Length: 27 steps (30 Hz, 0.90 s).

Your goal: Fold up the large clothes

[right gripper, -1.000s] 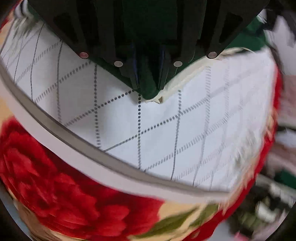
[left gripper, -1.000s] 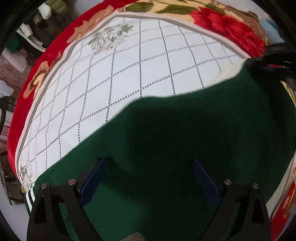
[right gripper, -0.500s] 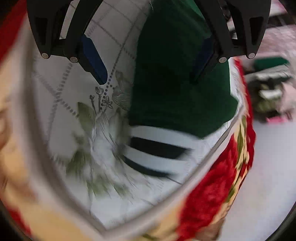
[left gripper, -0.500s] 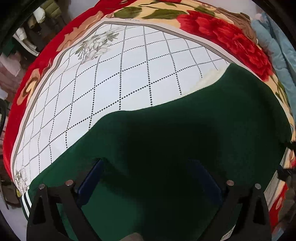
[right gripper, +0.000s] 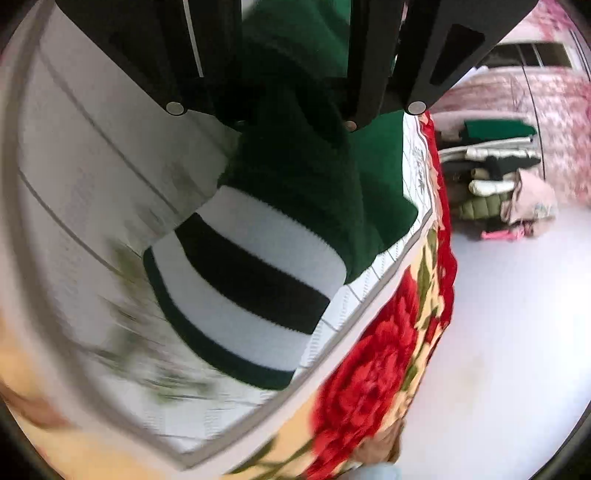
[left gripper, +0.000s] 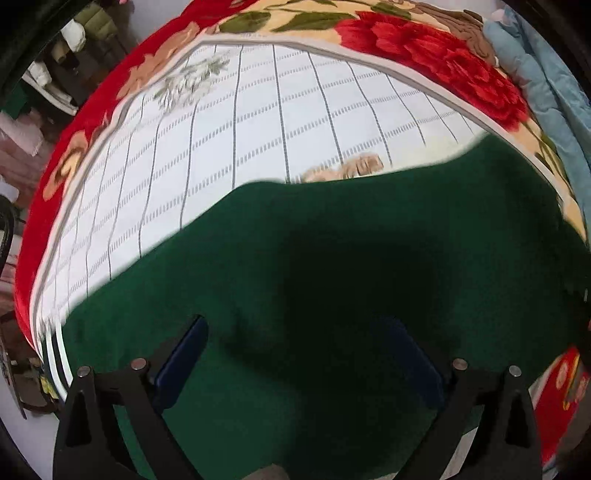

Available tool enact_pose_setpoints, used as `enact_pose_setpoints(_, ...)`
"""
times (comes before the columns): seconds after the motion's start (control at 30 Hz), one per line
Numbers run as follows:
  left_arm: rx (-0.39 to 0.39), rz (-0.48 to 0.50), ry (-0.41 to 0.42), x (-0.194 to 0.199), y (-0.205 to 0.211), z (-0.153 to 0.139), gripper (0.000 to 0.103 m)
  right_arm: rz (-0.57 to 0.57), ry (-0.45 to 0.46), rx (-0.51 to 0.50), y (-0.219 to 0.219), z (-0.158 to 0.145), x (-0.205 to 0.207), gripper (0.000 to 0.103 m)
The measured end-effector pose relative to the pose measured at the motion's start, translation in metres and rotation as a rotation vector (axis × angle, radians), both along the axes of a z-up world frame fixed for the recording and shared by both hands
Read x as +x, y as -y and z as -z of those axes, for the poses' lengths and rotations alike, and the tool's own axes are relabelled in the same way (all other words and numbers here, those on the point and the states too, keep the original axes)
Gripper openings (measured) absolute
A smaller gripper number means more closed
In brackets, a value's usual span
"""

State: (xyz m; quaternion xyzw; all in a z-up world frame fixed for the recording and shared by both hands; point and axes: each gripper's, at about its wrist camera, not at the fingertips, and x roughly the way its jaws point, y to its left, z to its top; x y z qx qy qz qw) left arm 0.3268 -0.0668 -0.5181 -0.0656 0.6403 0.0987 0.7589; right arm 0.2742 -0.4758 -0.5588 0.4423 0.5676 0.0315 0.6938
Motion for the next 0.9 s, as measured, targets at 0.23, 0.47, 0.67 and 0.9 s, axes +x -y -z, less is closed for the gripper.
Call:
enact_pose_setpoints(0.23, 0.043, 0.066, -0.039, -0.021, 0.021, 0.006, 0.101, -0.13, -0.354, -0.21, 0.024, -0.01, -0.104, 0.043)
enact_pose_setpoints(0.47, 0.162, 0.072, -0.016, 0.025, 0.021, 0.039, 0.103, -0.27, -0.191, -0.463, -0.007, -0.08, -0.083, 0.044)
enact_pose_setpoints(0.67, 0.063, 0.0, -0.043, 0.049, -0.005, 0.068, 0.103, -0.441, -0.083, -0.455, -0.057, -0.043, 0.025, 0.054)
enact_pose_setpoints(0.9, 0.051, 0.003, -0.022, 0.041, -0.01, 0.069, 0.103, -0.686, -0.042, -0.511, -0.111, 0.023, 0.107, 0.008)
